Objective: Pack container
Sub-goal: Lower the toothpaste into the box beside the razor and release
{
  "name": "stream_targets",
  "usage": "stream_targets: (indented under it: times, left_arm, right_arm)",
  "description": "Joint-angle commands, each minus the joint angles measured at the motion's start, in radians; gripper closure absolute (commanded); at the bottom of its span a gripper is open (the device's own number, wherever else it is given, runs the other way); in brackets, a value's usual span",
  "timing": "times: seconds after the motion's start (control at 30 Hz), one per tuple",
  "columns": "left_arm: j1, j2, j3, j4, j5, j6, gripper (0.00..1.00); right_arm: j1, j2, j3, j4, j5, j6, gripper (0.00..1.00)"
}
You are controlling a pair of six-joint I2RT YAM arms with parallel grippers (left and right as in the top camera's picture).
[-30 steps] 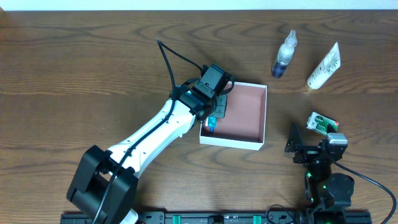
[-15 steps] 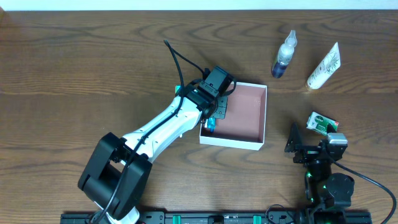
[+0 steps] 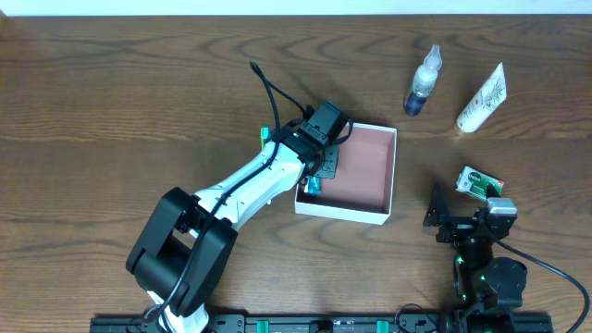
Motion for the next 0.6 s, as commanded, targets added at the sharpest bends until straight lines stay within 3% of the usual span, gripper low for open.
stream_targets:
  times: [0.0,0.1,0.17,0.57]
  left_arm:
    - [0.0,0.006,0.02,0.002,-0.019,-0.008,0.87]
    - [-0.001,0.006,0.02,0.002,-0.019,-0.008,0.85]
    - [0.0,0.006,0.02,0.002,-0.019,-0.008,0.78]
    - [0.0,0.006,0.02,0.002,-0.019,-0.008,0.77]
  right_arm:
    - [-0.006,-0.006,-0.002,-0.004,-0.003,-0.01,0.01]
    - [-0.006,-0.006,-0.002,-0.004,-0.003,-0.01,0.01]
    - [-0.006,-0.006,-0.002,-0.004,-0.003,-0.01,0.01]
    - [-0.006,-0.006,-0.002,-0.004,-0.003,-0.01,0.01]
